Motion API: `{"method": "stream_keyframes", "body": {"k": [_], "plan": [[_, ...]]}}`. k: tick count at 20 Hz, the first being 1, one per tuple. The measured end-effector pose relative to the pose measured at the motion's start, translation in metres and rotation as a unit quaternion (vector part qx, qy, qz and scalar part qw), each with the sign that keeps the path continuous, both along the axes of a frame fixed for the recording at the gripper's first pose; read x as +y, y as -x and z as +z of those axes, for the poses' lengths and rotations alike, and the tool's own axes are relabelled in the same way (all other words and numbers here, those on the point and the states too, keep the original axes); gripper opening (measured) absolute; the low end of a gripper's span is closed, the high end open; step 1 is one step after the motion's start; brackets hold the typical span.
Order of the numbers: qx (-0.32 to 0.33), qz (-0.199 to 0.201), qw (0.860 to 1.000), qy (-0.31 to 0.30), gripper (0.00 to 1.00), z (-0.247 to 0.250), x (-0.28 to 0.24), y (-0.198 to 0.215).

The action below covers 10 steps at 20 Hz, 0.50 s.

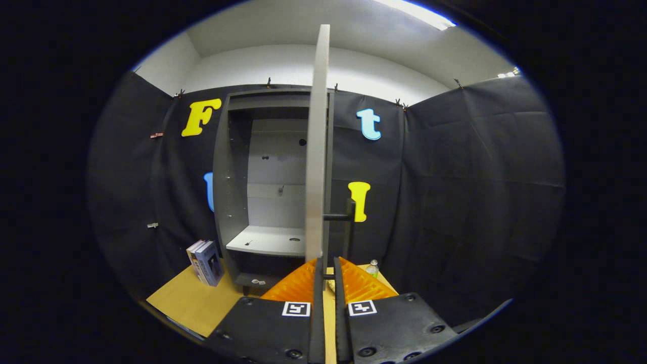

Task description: Open the shoe cabinet door, grab the shoes and put them into the shoe cabinet, then close the shoe cabinet door.

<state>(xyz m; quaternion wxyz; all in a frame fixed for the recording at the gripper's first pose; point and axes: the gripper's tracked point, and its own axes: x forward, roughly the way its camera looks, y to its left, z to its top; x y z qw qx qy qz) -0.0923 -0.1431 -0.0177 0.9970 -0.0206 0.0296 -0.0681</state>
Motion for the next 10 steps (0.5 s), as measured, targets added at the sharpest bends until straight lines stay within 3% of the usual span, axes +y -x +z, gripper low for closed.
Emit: {"method": "stream_keyframes", "body": {"k": [4, 10], "plan": [[0.010, 0.000, 1.000, -0.003, 0.13, -0.012, -0.003, 0.001], [0.050, 0.059, 0.997, -0.025, 0.13, -0.070, 0.049, 0.002]]}}
